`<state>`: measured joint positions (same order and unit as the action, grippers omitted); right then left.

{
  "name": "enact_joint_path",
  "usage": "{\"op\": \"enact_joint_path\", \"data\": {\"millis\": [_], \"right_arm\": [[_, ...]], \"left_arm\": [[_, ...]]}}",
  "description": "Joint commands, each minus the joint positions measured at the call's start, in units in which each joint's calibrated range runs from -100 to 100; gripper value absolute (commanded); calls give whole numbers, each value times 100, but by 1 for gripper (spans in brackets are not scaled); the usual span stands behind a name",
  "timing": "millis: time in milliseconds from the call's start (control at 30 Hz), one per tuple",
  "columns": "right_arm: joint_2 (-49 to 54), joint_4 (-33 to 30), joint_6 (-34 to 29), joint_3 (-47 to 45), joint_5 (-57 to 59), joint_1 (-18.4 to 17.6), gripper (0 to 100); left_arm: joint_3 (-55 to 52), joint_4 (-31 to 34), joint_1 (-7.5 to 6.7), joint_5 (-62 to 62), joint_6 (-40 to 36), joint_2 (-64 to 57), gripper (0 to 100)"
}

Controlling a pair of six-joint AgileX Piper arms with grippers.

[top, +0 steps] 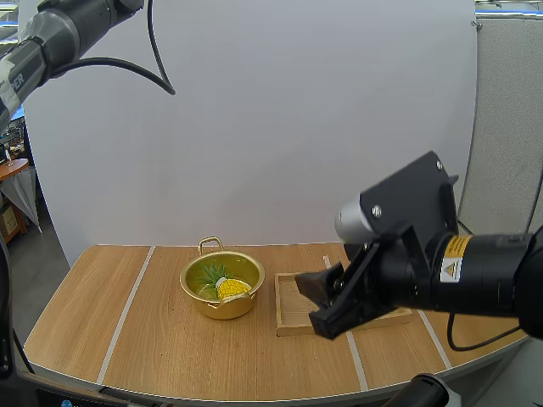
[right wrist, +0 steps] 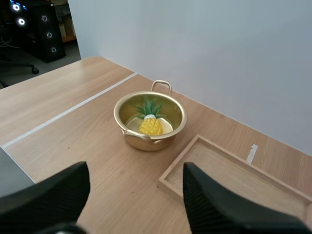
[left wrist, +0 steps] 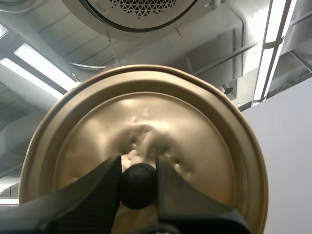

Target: Open the pot, put the pineapple inside, and close it

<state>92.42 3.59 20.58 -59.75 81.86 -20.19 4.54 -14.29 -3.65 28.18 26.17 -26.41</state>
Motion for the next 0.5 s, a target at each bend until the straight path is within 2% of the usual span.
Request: {"op": "enact_joint_path", "data": {"millis": [0,33,67,233,467], "right_arm": [[116,-73,-44,-311,383,-8,33],[116,-73,-53,-344,398,-8,14],[116,-73,-68,-374,398,-8,0],[116,-499,-307,-434,366,-8,0],[116,-432,-307,-434,385,-8,0]], "left_arm": [[35,-6,-26,167,-34,-42,0],[35,-6,-26,167,-34,-42,0],[35,-6,-26,167,-34,-42,0],[35,-6,-26,167,-34,-42,0],[35,-6,-26,167,-34,-42,0]]}}
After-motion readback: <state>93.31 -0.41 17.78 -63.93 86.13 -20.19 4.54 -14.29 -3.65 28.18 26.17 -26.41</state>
